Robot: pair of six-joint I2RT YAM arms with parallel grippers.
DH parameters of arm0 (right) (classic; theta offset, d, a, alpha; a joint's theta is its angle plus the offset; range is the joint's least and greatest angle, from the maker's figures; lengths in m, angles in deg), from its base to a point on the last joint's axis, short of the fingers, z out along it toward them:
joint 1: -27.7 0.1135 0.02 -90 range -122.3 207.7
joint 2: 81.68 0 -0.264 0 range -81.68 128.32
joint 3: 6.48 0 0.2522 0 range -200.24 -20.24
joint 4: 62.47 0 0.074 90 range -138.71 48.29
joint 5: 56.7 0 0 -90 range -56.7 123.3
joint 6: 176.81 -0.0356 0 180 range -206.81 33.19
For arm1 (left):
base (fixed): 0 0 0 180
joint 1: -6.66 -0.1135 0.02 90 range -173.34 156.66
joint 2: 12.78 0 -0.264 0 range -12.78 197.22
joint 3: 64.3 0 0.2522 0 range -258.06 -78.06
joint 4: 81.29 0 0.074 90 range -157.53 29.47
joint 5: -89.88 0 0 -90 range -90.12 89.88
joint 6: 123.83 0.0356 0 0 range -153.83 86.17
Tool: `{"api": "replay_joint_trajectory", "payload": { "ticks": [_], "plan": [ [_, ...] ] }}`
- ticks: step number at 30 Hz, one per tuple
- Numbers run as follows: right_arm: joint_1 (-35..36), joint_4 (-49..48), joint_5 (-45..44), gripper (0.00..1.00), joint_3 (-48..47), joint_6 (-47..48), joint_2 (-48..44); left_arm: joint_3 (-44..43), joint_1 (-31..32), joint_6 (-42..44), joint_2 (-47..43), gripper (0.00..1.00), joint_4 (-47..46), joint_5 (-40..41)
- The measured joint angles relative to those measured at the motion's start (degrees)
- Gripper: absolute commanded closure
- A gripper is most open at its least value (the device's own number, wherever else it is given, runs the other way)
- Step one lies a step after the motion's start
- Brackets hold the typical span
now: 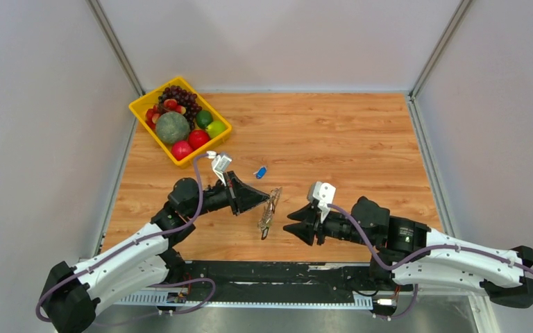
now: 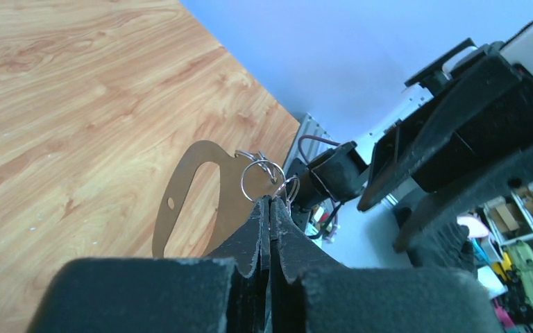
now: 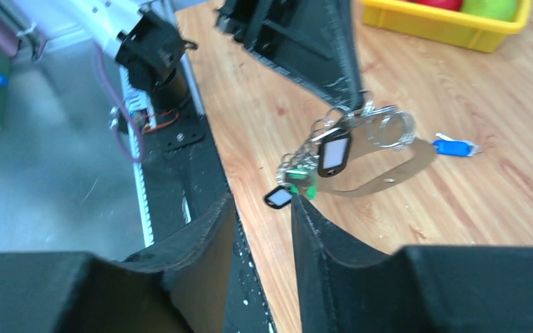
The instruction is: Remove the keys from the keyring
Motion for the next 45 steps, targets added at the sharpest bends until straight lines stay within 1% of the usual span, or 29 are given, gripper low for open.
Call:
{"api": "replay_joint_trajectory", "payload": {
  "ticks": [2,3,5,6,9,13,17,22,25,30,38,45],
  "plan": [
    [0.0,0.0,-2.9,0.64,-0.9,-0.7,0.0,0.0,0.0,0.0,0.2,1.0,-1.6,-1.2],
    [0.0,0.0,-4.5,0.63,-1.5,-1.1,0.2,0.0,0.0,-0.1,0.4,1.0,-2.5,-2.1],
    [-0.2,0.0,-6.8,0.56,-2.7,-2.0,0.8,0.0,0.0,-0.2,0.9,1.0,-3.9,-3.4],
    [-0.3,0.0,-7.7,0.54,-3.3,-2.7,1.3,0.0,0.0,-0.4,1.3,1.0,-5.1,-4.4],
    [-1.0,0.0,-10.3,0.55,-6.1,-5.1,3.2,0.2,0.0,-1.4,2.3,1.0,-9.0,-7.0],
    [-1.8,0.0,-11.6,0.58,-8.3,-7.4,3.8,1.4,0.0,-3.6,3.3,1.0,-17.5,-11.0],
    [-2.0,0.0,-12.0,0.59,-9.1,-8.7,2.9,2.9,0.0,-5.7,4.3,1.0,-25.7,-15.0],
    [-2.1,0.0,-11.1,0.59,-9.7,-9.9,1.5,3.0,0.0,-6.8,5.3,1.0,-30.3,-17.6],
    [-2.3,0.0,-9.5,0.55,-11.1,-11.2,2.5,3.0,0.0,-6.6,5.4,1.0,-30.7,-18.1],
    [-3.1,0.0,-5.8,0.46,-14.3,-14.3,6.7,3.0,0.0,-5.1,5.2,1.0,-29.5,-18.2],
    [-4.0,3.4,0.0,0.53,-18.8,-17.7,15.6,2.0,0.0,-0.1,2.7,1.0,-21.6,-17.3],
    [-5.5,6.8,2.5,0.59,-20.2,-19.2,17.9,1.7,0.0,3.4,0.5,1.0,-16.8,-16.8]
  ]
}}
